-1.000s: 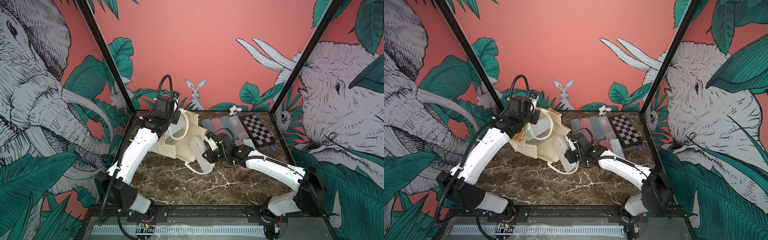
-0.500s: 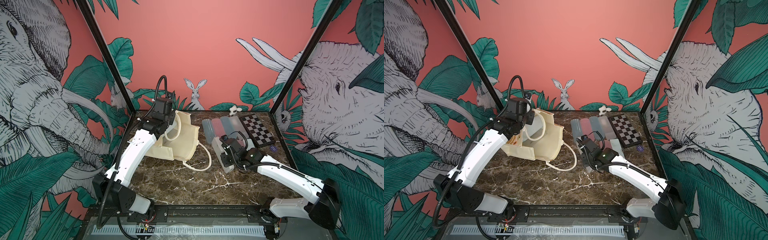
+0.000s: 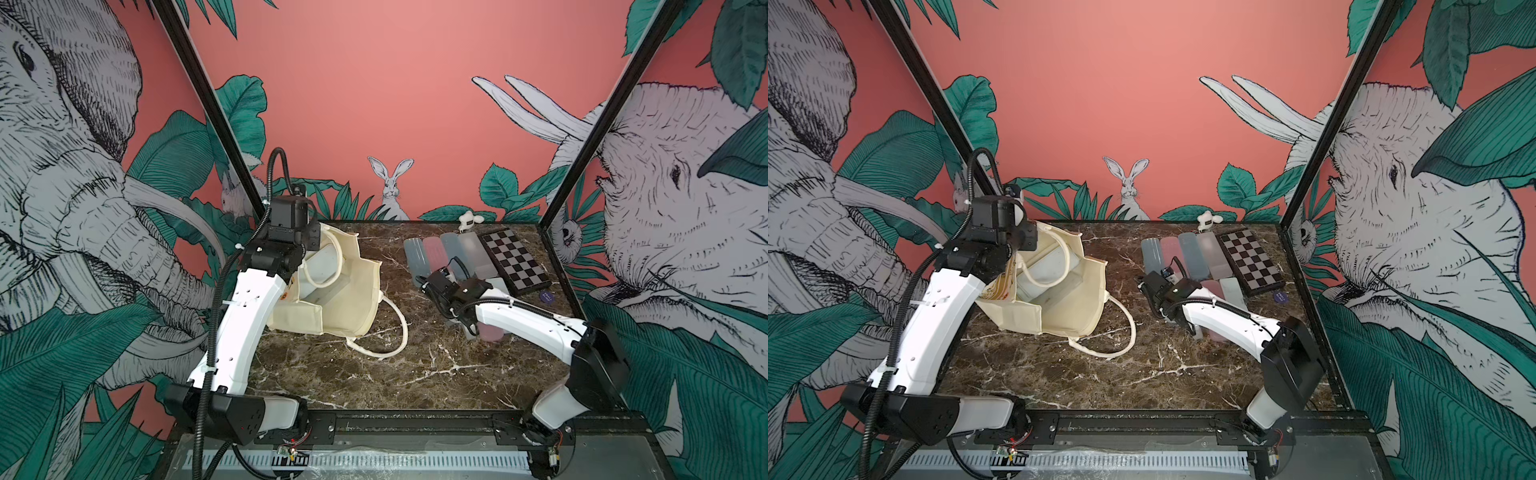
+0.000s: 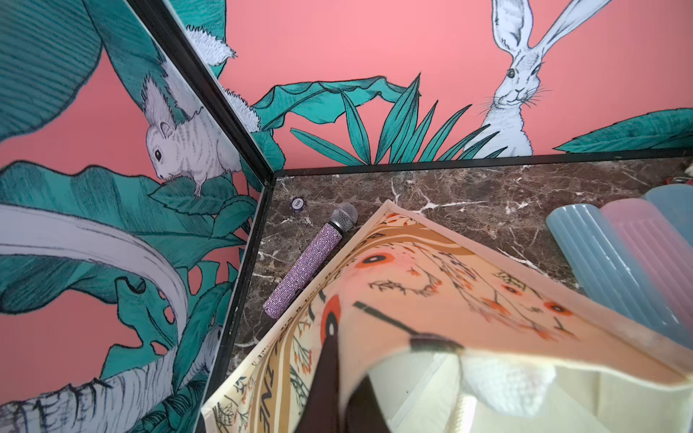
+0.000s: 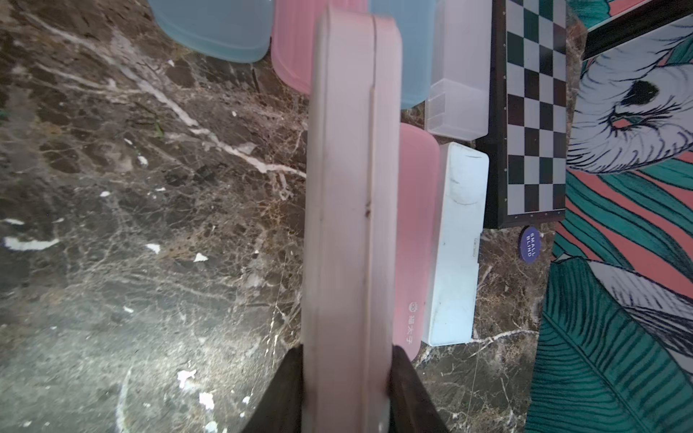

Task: Take out the pencil case from the canvas bag
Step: Place the pencil case at the center of the board.

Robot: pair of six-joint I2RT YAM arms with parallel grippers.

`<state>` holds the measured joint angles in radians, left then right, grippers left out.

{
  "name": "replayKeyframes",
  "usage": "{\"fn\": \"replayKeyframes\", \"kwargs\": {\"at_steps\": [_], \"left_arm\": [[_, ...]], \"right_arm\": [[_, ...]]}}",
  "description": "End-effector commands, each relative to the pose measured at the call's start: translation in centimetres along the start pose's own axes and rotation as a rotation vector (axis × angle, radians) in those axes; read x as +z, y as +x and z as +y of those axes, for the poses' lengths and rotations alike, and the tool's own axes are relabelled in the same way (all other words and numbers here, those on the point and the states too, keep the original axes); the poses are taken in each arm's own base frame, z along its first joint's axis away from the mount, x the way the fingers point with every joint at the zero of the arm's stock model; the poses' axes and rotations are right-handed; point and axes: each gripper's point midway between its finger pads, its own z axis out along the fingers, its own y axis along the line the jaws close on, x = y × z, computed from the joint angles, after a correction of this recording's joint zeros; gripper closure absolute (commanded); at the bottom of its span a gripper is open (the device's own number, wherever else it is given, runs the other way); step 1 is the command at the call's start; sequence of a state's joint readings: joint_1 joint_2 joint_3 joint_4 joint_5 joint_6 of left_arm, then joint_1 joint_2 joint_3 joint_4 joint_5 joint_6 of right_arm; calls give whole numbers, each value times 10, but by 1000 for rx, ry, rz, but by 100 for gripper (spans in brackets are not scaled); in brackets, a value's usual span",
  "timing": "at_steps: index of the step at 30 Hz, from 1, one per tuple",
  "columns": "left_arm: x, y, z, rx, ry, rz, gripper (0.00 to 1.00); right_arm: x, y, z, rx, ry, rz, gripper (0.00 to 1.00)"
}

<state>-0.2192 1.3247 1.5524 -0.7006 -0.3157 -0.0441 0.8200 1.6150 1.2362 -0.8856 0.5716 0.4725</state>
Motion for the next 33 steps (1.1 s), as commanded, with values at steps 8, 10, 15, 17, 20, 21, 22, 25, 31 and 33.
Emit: {"fn": "replayKeyframes", "kwargs": {"at_steps": [8, 10, 15, 17, 20, 21, 22, 25, 31, 33], "left_arm": [[-28, -8, 14, -225, 154, -78, 100], [-29, -4, 14, -231, 159, -76, 100], [-26, 5, 13, -244, 167, -63, 100], [-26, 6, 13, -248, 171, -61, 100], [-26, 5, 11, -250, 179, -63, 100], [-26, 5, 12, -249, 178, -65, 100], [-26, 5, 12, -251, 177, -65, 100], [-26, 5, 11, -250, 181, -65, 100], [-26, 6, 11, -254, 184, -63, 100], [-25, 6, 10, -253, 187, -63, 100]], "right_arm": [[18, -13, -6, -113, 221, 19, 100], [22, -12, -6, -138, 249, 32, 100], [30, -11, -4, -186, 313, 58, 97], [33, -11, -2, -196, 325, 67, 96], [37, -9, -2, -210, 353, 87, 95], [38, -8, -2, -215, 360, 92, 95], [39, -7, -1, -219, 362, 96, 94], [43, -2, 2, -228, 360, 112, 91], [48, 8, 6, -234, 347, 143, 79], [49, 10, 8, -234, 337, 150, 71]]}}
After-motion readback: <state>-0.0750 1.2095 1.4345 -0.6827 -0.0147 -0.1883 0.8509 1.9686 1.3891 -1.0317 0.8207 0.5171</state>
